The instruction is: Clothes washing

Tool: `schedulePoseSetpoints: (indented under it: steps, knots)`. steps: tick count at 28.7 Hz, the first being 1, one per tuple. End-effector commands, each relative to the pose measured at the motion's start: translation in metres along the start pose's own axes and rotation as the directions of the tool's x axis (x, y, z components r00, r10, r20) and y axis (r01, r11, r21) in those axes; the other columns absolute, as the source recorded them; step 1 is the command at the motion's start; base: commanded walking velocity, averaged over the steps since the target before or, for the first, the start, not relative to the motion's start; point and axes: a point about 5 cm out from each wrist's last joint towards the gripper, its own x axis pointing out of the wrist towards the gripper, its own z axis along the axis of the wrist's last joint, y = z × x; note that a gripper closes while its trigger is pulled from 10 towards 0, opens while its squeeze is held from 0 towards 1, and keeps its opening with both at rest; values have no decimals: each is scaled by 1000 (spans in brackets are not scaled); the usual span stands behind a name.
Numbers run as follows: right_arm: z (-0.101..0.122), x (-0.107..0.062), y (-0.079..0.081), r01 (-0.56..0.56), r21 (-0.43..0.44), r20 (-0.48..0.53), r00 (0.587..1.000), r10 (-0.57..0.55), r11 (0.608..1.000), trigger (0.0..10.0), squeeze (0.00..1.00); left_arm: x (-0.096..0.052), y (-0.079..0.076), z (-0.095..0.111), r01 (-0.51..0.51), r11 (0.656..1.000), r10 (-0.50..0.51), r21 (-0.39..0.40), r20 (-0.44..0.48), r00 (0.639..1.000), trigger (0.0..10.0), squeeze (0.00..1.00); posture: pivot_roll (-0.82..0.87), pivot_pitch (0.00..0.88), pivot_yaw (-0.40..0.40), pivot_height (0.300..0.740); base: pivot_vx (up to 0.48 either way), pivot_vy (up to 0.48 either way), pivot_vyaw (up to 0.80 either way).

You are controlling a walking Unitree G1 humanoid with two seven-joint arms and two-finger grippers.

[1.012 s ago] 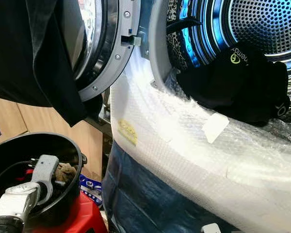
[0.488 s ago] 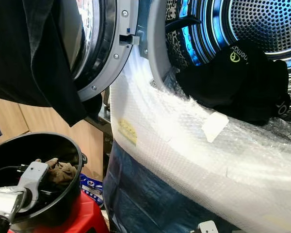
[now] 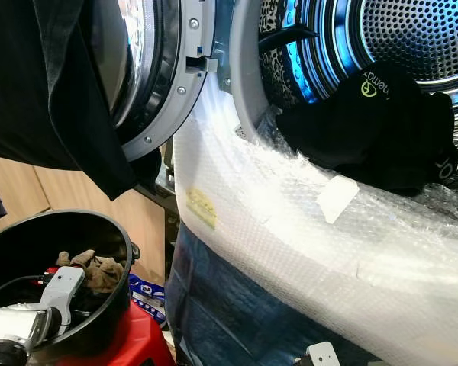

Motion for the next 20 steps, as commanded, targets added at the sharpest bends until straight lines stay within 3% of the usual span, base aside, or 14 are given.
schedulePoseSetpoints:
  steps: [1,3,5,20]
  knots:
    - [4,1,0,1,-17,11,1000,-1,1000,10000,0,7,-7,-12,44,998,-45,-41,-37,998,10000,0,147,0,-128,740,0,0,0]
    - [5,1,1,-2,-17,15,1000,2,1000,10000,0,7,-4,-16,39,999,-40,-36,-56,998,10000,0,143,0,-121,740,0,0,0]
    - [7,2,2,-2,-13,22,1000,2,1000,10000,0,7,-3,-18,45,998,-47,-33,-65,997,0,0,145,0,-119,740,0,0,0]
    - [1,2,7,-20,-32,-6,1000,19,999,10000,0,8,-4,-21,67,997,-69,-31,-38,997,0,0,141,28,-126,740,0,0,0]
